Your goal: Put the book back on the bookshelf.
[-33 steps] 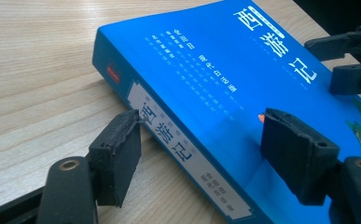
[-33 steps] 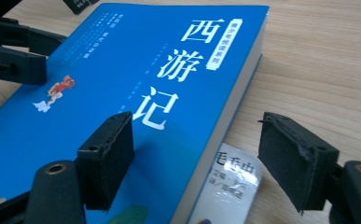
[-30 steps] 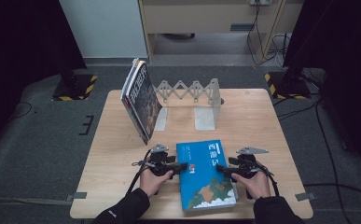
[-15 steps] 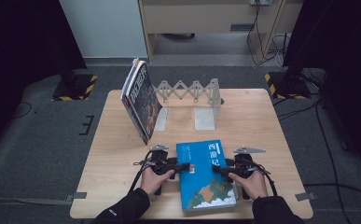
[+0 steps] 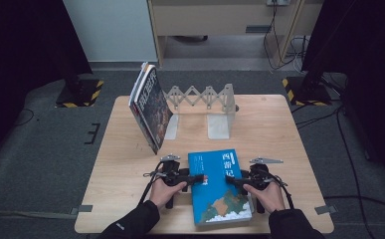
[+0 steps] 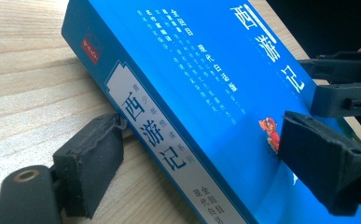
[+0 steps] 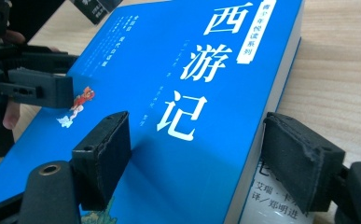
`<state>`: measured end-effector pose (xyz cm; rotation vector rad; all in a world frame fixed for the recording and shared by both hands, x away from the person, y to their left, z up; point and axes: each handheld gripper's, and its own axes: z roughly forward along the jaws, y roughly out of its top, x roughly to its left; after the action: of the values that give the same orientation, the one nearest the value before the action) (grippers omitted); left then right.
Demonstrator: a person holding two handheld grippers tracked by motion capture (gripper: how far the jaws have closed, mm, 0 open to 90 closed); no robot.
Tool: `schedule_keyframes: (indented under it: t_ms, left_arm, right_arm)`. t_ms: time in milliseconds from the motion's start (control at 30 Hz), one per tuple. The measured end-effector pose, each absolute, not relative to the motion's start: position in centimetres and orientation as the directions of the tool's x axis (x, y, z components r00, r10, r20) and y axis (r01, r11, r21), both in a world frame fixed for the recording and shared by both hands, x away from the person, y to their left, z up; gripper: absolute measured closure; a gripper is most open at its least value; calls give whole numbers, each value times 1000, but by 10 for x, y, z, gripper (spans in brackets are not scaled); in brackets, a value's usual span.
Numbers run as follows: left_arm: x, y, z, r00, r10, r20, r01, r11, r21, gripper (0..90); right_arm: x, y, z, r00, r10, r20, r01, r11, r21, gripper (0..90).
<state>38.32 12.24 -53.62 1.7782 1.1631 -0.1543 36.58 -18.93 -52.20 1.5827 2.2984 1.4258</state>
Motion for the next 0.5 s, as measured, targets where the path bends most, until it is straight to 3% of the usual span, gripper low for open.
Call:
schedule_keyframes:
  t_ms: [500]
  left_arm:
    - [385,125,-537,520,608,-600,785,-64,616,197]
  right_arm:
    - [365,-188,-522,-484,749,452,738,71,671,243]
